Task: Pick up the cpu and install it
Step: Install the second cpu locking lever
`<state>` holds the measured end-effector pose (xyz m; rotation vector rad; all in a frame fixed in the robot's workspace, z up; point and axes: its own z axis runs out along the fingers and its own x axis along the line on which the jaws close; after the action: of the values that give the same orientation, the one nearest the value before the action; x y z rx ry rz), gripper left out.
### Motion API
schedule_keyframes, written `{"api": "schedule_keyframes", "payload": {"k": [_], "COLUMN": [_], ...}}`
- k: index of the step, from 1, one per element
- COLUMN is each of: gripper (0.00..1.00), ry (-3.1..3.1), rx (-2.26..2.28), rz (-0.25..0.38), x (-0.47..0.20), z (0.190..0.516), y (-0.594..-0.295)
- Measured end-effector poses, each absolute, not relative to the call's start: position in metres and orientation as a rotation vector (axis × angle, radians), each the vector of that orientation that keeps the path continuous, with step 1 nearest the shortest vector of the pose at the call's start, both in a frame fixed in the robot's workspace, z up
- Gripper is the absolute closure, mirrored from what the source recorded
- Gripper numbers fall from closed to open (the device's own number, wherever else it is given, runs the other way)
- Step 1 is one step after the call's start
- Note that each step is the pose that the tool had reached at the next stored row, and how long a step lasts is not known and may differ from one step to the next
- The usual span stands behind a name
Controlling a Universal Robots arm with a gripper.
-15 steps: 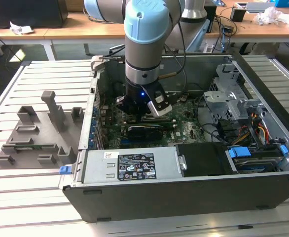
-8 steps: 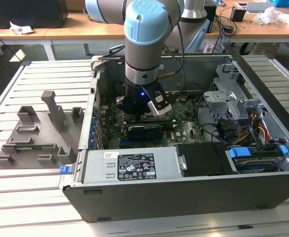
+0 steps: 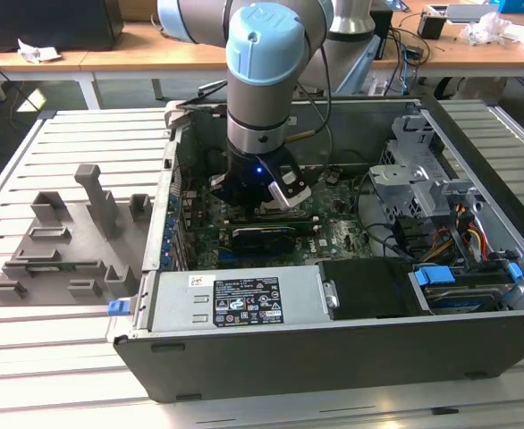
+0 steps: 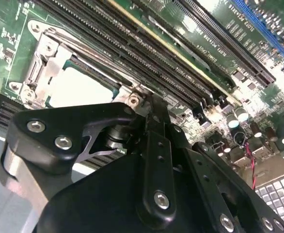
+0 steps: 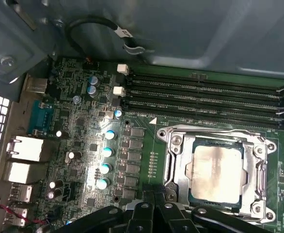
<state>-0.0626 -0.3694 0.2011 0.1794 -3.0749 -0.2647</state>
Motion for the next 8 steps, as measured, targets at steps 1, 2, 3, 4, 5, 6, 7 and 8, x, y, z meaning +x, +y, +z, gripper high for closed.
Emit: {"api": "schedule_keyframes", "payload": {"k": [1, 2, 3, 4, 5, 6, 7, 8], "gripper": [0.89, 0.89, 0.89, 0.89, 0.89, 0.89, 0.89, 0.89], "ry": [-3.074, -3.074, -3.074, -3.073, -3.071, -3.067, -3.064, -3.061], "rx": [0.180, 0.180, 0.180, 0.179, 0.178, 0.178, 0.177, 0.177], "rz": [-0.264, -0.264, -0.264, -0.264, -0.263, -0.263, -0.263, -0.263], "x": [-0.062, -0.061, -0.058, -0.054, -0.050, -0.042, -0.038, -0.033], "z": [0.204, 0.211, 0.213, 0.213, 0.213, 0.213, 0.213, 0.213], "y": [-0.369, -0.369, -0.369, -0.368, -0.368, -0.367, -0.366, -0.366]}}
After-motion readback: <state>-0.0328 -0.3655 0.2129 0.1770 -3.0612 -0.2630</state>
